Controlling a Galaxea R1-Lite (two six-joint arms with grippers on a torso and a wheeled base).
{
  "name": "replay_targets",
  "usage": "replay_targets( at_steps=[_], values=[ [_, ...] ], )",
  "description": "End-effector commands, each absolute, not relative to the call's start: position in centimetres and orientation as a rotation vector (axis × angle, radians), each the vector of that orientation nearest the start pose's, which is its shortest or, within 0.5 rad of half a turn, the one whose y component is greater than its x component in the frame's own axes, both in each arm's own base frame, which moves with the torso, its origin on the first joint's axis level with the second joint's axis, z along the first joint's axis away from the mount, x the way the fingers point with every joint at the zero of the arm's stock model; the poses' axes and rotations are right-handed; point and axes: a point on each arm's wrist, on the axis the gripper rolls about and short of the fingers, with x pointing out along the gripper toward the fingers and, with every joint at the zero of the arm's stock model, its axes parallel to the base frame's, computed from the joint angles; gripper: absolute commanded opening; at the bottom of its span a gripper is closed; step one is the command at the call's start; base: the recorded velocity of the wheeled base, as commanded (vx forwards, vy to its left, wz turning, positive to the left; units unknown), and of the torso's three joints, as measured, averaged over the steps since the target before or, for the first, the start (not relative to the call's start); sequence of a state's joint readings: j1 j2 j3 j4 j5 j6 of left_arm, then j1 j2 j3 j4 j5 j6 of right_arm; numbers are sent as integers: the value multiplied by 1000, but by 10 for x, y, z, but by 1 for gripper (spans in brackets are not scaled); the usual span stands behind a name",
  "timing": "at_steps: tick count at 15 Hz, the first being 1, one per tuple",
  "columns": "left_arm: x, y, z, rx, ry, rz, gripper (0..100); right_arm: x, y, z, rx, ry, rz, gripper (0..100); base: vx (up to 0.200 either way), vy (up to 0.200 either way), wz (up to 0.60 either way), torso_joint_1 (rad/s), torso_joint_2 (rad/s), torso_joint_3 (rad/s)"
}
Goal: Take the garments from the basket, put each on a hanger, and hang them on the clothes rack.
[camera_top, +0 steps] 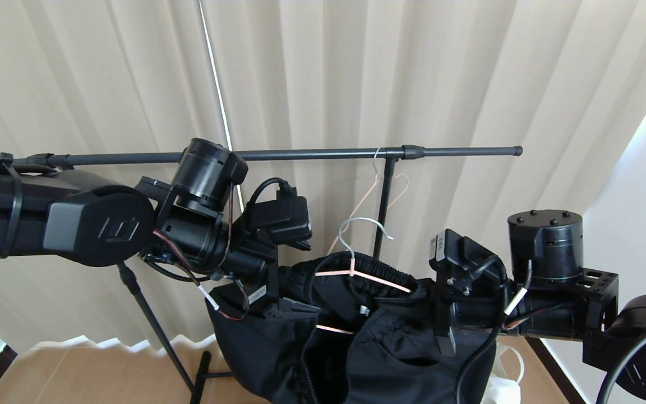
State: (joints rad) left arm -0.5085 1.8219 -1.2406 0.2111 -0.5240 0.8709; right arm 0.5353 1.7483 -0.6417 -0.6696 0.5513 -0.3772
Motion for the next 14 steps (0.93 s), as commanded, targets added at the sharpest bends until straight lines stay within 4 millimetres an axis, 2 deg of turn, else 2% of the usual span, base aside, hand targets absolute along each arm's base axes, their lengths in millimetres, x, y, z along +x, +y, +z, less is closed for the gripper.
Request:
replay_targets(
  at_steps=[1,14],
  values=[
    [283,-169,178,734,384,-1274,100,239,157,135,-331,237,1146,0,0,0,0,0,0,0],
    [283,-172,169,732,408,-1291,100,230,164,137,-337,226,1181,0,0,0,0,0,0,0]
  ],
)
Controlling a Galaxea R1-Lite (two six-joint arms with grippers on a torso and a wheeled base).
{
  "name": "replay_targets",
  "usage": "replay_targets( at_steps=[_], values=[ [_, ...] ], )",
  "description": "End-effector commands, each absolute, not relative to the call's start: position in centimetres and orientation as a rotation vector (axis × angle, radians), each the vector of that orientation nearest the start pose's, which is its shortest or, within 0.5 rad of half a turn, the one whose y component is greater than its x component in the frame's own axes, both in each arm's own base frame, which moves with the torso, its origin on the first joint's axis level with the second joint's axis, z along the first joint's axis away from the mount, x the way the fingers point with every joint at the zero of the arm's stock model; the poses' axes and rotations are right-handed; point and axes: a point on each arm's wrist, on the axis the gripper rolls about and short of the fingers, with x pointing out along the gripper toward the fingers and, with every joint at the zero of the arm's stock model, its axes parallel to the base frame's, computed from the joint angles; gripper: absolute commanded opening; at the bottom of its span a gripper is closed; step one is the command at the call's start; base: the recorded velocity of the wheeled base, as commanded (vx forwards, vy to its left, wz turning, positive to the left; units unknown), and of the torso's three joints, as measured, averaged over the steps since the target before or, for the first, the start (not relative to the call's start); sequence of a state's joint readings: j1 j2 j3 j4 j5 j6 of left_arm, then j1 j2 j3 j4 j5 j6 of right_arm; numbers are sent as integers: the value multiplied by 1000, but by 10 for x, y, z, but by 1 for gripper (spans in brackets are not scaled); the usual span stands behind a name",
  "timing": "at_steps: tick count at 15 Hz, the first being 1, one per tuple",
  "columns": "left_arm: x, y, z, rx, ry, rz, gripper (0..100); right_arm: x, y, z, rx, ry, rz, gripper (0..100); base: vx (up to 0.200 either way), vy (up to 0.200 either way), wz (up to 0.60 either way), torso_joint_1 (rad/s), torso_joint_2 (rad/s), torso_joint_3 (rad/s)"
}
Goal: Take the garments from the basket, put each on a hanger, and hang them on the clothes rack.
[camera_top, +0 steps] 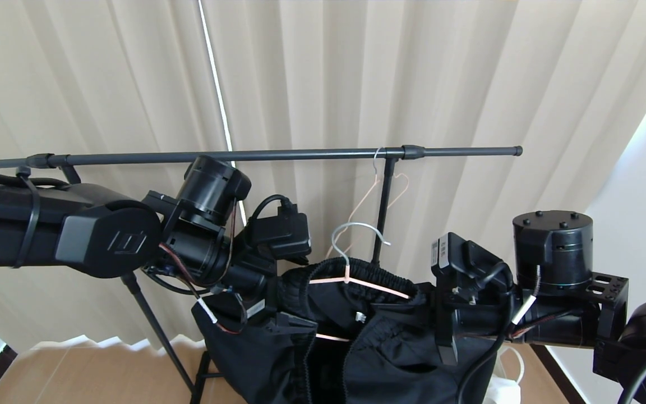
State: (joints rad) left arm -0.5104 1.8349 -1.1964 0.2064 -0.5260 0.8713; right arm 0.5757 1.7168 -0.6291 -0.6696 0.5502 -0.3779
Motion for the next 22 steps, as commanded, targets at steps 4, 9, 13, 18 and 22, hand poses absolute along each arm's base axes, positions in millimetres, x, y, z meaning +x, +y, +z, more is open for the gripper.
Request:
replay_targets(
  at_steps=[4,9,13,18,22],
  values=[
    [283,-172,170,728,406,-1288,0,231,165,137,-337,223,1181,0,0,0,0,0,0,0],
    [278,-168,173,728,404,-1284,0,234,166,141,-337,209,1171,0,0,0,0,0,0,0],
    [277,-168,175,730,393,-1280,0,236,166,142,-335,205,1164,100,0,0,0,0,0,0],
    [274,-162,184,689,403,-1243,0,247,147,150,-317,183,1105,100,0,0,0,0,0,0],
    [270,-147,186,671,420,-1203,0,243,142,163,-290,148,1107,100,0,0,0,0,0,0]
  ],
)
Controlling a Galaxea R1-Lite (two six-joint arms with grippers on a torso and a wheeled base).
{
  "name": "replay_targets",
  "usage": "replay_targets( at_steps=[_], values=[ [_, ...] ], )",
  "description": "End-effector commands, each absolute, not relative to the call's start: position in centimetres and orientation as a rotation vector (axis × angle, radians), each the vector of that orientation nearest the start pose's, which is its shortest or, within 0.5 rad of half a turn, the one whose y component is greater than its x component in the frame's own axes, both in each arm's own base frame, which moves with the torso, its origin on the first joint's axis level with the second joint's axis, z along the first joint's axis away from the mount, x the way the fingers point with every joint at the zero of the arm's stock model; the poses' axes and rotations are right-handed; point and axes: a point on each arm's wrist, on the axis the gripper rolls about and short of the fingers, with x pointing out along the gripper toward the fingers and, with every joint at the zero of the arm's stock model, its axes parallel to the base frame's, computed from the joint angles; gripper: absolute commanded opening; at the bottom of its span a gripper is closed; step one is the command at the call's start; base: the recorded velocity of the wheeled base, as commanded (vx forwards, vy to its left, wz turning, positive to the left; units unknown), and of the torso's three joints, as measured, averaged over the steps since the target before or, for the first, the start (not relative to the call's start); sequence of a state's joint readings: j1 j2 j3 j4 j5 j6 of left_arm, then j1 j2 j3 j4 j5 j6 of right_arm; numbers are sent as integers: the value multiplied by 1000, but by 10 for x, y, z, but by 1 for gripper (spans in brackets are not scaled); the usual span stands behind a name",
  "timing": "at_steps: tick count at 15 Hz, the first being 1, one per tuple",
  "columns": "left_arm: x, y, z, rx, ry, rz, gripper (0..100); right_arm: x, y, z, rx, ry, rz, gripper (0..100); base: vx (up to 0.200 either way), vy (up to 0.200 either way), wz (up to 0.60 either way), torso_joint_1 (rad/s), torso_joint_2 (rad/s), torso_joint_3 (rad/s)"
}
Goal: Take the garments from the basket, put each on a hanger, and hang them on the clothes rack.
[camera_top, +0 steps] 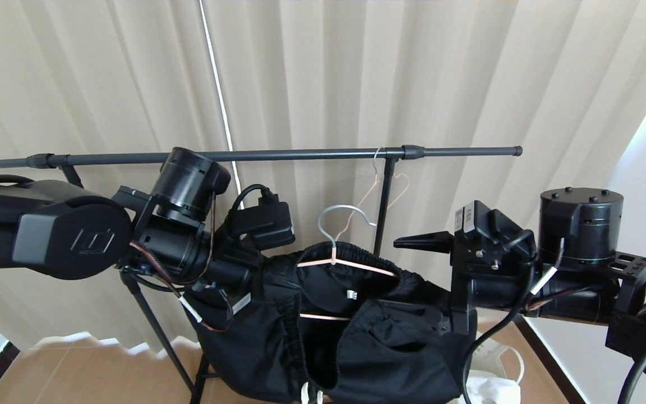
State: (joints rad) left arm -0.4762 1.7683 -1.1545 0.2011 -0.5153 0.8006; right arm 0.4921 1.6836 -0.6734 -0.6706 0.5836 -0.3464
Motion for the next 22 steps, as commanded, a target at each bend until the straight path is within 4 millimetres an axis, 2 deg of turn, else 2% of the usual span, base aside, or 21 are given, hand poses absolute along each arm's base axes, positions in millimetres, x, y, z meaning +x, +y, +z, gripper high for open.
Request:
replay_targets(
  at_steps=[1,5,11,15,18,22],
  values=[
    [269,-143,187,668,421,-1194,0,244,139,164,-272,155,1097,100,0,0,0,0,0,0],
    [256,-117,201,644,408,-1118,0,261,121,164,-223,161,1106,100,0,0,0,0,0,0],
    [234,-96,211,599,407,-1052,0,280,105,155,-203,187,1081,100,0,0,0,0,0,0],
    [224,-83,216,592,396,-1008,0,280,105,143,-240,203,1093,100,0,0,0,0,0,0],
    [220,-81,221,591,376,-997,0,284,108,132,-253,226,1108,100,0,0,0,0,0,0],
    [218,-79,225,592,361,-988,0,292,120,107,-263,290,1145,100,0,0,0,0,0,0]
  ],
)
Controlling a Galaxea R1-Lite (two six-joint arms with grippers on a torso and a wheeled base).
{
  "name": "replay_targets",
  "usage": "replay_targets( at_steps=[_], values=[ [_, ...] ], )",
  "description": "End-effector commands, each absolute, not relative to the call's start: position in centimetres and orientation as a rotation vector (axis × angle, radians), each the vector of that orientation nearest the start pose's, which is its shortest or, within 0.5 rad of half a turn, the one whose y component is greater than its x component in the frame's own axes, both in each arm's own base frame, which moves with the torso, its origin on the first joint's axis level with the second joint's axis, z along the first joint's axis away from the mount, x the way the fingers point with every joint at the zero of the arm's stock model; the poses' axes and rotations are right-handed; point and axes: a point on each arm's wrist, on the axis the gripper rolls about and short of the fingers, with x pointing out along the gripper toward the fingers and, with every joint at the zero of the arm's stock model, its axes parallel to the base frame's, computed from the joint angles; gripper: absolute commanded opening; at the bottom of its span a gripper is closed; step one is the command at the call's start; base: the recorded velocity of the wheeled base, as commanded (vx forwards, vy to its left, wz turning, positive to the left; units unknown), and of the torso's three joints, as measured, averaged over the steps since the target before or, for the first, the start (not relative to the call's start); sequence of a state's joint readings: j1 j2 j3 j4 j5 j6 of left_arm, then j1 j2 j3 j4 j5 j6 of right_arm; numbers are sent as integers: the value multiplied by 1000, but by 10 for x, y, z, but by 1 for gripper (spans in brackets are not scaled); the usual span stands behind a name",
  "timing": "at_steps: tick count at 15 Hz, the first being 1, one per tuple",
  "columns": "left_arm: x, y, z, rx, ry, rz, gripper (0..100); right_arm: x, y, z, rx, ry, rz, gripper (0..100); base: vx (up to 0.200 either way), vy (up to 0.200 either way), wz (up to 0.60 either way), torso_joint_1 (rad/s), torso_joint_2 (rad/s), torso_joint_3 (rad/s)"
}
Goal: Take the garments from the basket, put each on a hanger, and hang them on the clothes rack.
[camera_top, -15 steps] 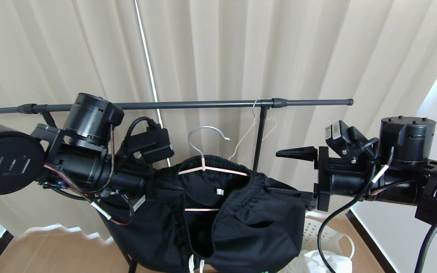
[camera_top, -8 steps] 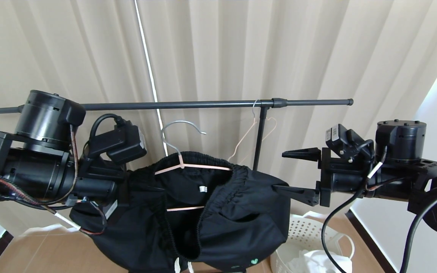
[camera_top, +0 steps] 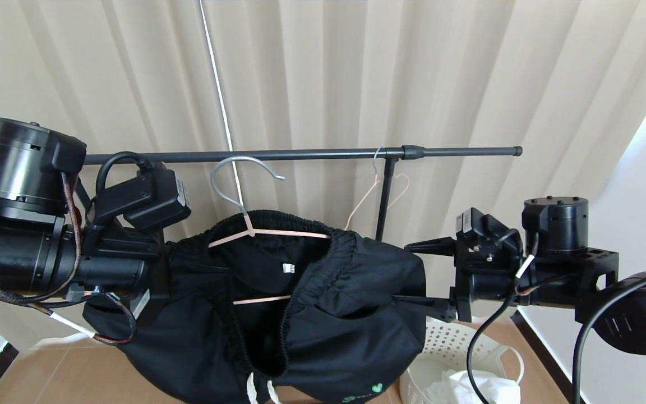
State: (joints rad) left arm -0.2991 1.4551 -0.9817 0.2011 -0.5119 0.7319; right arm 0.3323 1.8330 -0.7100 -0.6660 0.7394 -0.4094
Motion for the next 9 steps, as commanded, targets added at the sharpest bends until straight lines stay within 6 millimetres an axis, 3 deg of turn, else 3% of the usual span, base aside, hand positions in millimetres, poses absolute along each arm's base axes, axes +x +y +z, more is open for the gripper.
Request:
replay_targets(
  at_steps=[1,8,9],
  values=[
    [218,-79,225,592,362,-987,0,293,122,101,-270,302,1152,100,0,0,0,0,0,0],
    [219,-77,228,584,357,-976,0,301,124,88,-285,326,1154,100,0,0,0,0,0,0],
    [219,-77,228,572,359,-971,0,302,124,88,-292,322,1152,0,0,0,0,0,0,0]
  ],
)
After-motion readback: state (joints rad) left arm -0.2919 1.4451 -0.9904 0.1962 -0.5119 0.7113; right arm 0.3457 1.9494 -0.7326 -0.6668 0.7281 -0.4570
